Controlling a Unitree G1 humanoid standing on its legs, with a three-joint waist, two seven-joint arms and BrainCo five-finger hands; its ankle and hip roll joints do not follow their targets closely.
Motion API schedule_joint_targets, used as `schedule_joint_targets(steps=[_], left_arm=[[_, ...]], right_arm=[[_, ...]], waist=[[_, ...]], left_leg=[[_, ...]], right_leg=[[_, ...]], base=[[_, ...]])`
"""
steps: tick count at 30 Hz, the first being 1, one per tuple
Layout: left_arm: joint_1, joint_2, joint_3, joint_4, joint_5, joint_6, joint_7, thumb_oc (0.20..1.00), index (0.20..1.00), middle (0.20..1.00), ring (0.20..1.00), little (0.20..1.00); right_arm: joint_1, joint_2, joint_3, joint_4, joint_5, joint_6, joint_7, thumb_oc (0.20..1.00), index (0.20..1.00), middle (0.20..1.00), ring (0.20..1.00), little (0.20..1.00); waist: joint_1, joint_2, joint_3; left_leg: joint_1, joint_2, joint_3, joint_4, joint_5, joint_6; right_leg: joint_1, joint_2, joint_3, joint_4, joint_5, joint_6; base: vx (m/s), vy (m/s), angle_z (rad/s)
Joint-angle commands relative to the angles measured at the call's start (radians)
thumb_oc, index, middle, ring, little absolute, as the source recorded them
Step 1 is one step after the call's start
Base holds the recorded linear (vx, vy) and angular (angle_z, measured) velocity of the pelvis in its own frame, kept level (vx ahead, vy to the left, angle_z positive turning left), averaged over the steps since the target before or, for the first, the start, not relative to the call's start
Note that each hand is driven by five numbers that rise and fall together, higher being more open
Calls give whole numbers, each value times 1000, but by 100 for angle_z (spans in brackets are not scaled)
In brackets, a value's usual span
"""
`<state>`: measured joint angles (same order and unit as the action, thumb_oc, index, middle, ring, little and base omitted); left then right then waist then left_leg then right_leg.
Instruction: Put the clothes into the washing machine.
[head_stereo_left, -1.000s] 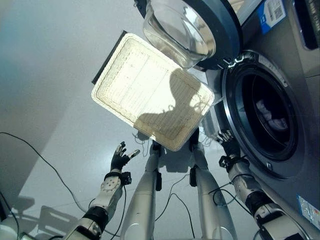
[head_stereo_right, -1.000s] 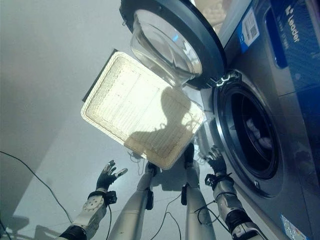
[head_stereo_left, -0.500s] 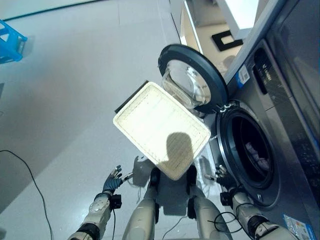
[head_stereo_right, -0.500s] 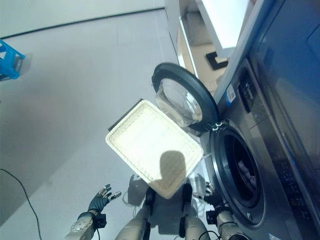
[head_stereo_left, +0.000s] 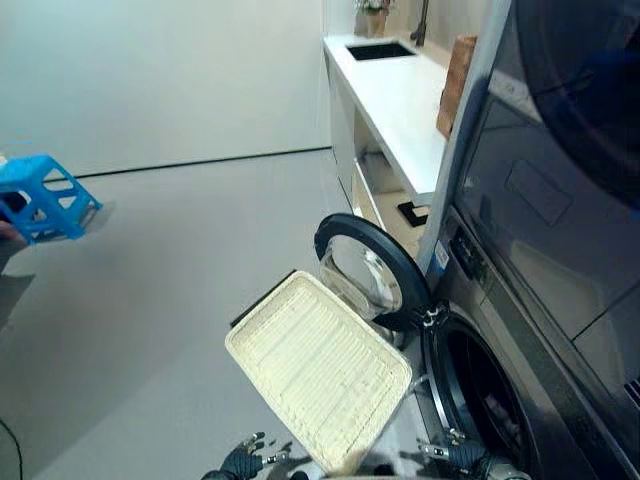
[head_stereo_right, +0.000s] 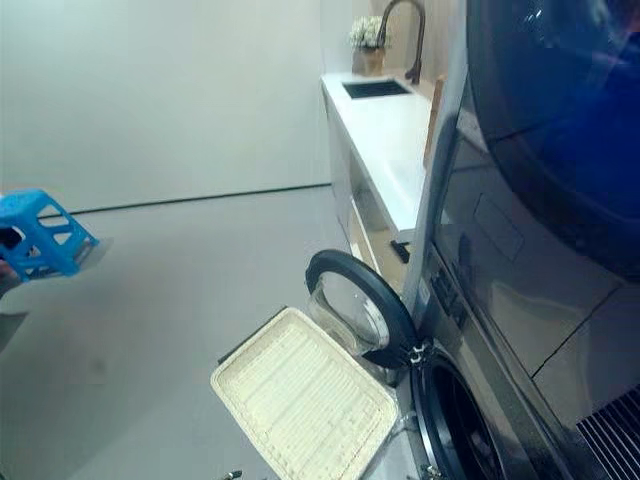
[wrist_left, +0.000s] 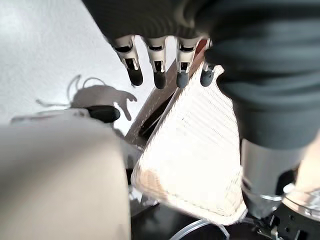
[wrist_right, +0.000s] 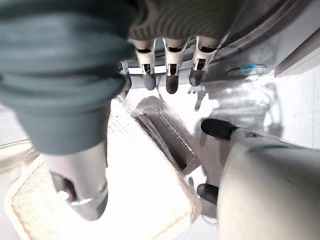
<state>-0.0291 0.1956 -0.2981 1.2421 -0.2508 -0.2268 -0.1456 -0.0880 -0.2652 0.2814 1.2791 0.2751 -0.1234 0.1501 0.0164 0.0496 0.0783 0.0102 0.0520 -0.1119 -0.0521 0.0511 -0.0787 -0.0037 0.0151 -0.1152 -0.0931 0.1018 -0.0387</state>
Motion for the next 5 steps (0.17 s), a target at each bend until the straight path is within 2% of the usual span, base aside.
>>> schedule_joint_targets(steps=[1, 5], left_arm=[[-44, -1, 10, 39, -7, 4, -19, 1000, 1000, 1000, 1000, 1000], [-44, -10, 29, 63, -9, 32, -14, 1000, 1000, 1000, 1000, 1000]], right_arm=[[-37, 34, -19, 32, -22, 15, 32, 1000, 1000, 1000, 1000, 1000], [-30, 55, -7, 49, -59, 47, 44, 1000, 1000, 1000, 1000, 1000]], waist=[[25, -64, -21], [26, -69, -47]], left_leg=[[-10, -104, 10, -17, 2, 75], [11, -101, 15, -35, -1, 74]], right_leg=[[28, -13, 34, 54, -69, 62], [49, -21, 22, 37, -67, 67]], base=[[45, 25, -2], [48, 34, -1]])
